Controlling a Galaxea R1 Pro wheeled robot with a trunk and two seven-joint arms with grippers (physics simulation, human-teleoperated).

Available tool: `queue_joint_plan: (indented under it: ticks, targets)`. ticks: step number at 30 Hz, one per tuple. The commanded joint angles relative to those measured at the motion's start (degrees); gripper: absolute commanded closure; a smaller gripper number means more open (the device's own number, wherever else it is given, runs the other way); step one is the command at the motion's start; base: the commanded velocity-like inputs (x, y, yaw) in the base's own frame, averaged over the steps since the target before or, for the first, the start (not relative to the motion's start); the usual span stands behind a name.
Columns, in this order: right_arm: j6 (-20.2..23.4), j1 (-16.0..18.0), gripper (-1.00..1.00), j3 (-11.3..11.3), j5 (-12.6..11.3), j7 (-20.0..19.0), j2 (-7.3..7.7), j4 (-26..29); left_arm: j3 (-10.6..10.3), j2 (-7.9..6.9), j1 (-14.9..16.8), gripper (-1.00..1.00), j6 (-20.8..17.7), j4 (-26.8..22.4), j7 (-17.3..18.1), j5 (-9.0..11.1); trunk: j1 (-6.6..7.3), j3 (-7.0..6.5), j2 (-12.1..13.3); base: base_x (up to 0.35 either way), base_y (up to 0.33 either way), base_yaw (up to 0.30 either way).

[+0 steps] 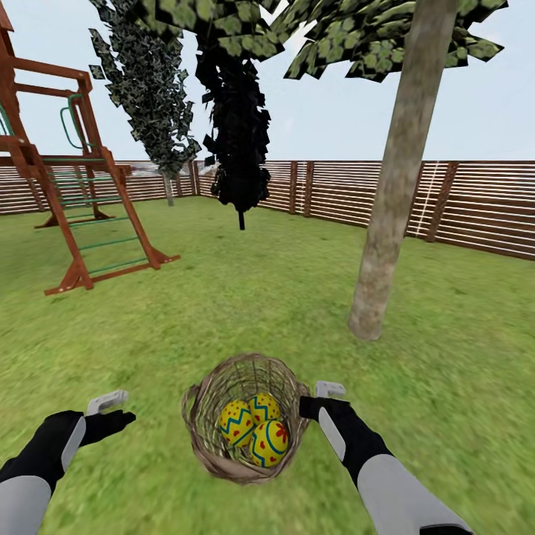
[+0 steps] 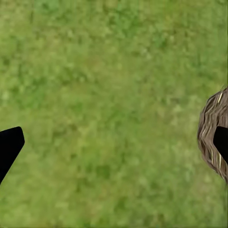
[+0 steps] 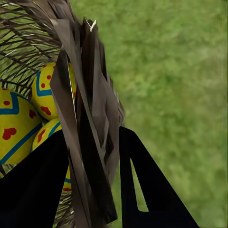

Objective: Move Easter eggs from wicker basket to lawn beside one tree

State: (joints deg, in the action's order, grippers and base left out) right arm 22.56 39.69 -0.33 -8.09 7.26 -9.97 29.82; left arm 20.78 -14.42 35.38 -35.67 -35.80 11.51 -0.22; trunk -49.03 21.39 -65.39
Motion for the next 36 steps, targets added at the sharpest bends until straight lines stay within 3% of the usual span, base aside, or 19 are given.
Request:
queue_joint_plan:
  ticks: [1,36]
  targets:
    - [0.16,0.04,1.00,-0.09,-0.79,0.38,-0.03,0.15,0.23,0.07,0.04,-1.00,-0.33,-0.06,0.27,-0.04,-0.03,0.07,-0.04,0.302,0.000,0.000]
    - [0.13,0.04,1.00,-0.11,-0.79,-0.94,-0.03,0.15,0.23,0.01,0.04,-1.00,-0.28,-0.05,0.27,-0.04,-0.03,0.07,-0.04,0.302,0.000,0.033]
